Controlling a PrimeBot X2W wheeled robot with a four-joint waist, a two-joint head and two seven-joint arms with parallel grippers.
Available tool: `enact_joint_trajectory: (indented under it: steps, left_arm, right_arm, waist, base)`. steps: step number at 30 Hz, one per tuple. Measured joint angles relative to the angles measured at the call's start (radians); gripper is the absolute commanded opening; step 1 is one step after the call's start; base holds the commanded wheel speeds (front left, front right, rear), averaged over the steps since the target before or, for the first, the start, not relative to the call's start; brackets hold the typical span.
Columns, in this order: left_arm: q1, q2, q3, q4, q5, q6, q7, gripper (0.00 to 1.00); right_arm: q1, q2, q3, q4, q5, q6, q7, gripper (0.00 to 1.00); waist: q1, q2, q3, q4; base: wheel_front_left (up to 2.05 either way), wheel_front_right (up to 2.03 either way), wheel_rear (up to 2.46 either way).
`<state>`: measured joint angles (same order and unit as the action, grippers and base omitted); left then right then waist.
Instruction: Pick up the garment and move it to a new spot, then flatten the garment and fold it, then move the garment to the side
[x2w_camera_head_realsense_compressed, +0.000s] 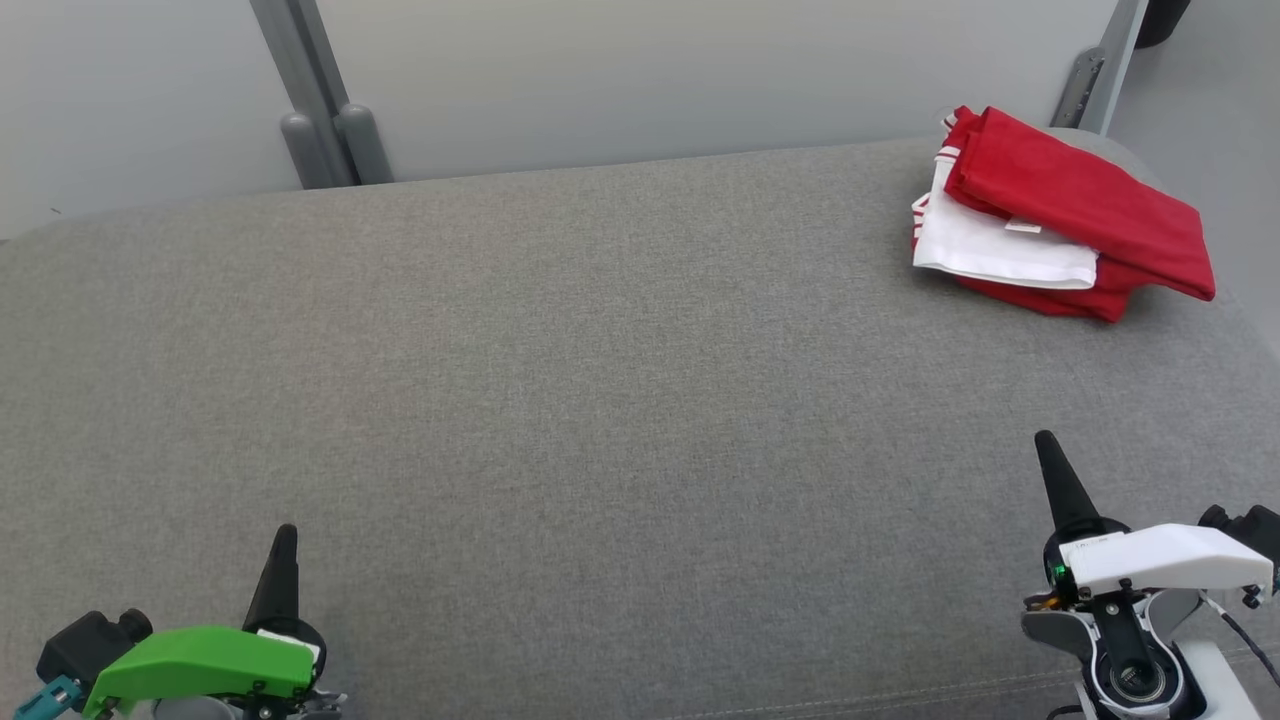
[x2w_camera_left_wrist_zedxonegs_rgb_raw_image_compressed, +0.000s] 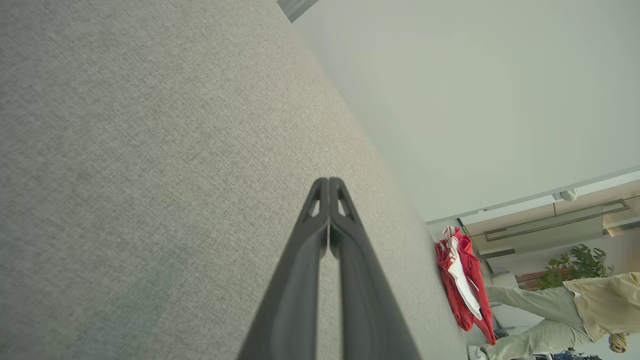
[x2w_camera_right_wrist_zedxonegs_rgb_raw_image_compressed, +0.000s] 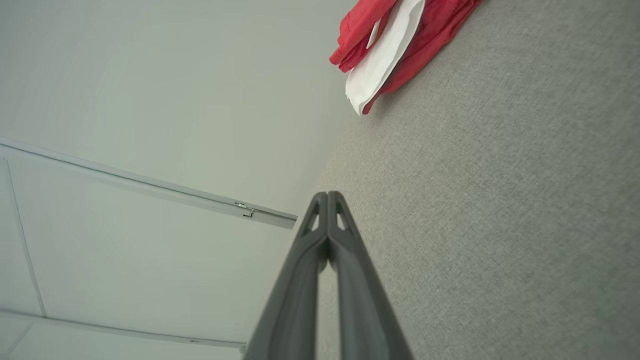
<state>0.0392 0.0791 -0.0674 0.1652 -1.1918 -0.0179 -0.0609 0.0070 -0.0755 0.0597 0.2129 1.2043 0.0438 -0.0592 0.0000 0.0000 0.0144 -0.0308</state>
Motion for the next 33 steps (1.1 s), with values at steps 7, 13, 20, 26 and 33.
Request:
enact_joint_trajectory:
  steps: [7, 13, 20, 26, 33]
  left_arm:
    - [-0.015, 0.002, 0.008, 0.02, -0.102, -0.015, 0.021, 0.0]
    - [-0.025, 0.003, 0.019, 0.031, -0.179, -0.035, 0.035, 0.0]
    - [-0.042, 0.006, 0.031, 0.05, -0.273, -0.054, 0.056, 0.0]
    - [-0.049, 0.007, 0.038, 0.061, -0.357, -0.071, 0.071, 0.0]
    - [-0.06, 0.008, 0.049, 0.081, -0.442, -0.088, 0.088, 0.0]
  right_arm:
    - [-0.009, -0.003, -0.021, 0.01, 0.094, 0.011, 0.017, 0.0]
    - [-0.021, -0.005, -0.039, 0.017, 0.17, 0.027, 0.037, 0.0]
    - [-0.027, -0.007, -0.059, 0.026, 0.265, 0.04, 0.056, 0.0]
    - [-0.041, -0.012, -0.077, 0.035, 0.342, 0.052, 0.07, 0.0]
    - [-0.046, -0.014, -0.097, 0.043, 0.431, 0.062, 0.088, 0.0]
  waist:
    - [0.0, 0.0, -0.002, 0.006]
    - [0.0, 0.0, -0.004, 0.011]
    - [0.0, 0.0, -0.006, 0.018]
    - [0.0, 0.0, -0.008, 0.023]
    - [0.0, 0.0, -0.01, 0.029]
  base:
    - [0.0, 0.0, 0.0]
    - [0.0, 0.0, 0.0]
    - [0.0, 0.0, 0.0]
    - [0.0, 0.0, 0.0]
    - [0.0, 0.0, 0.0]
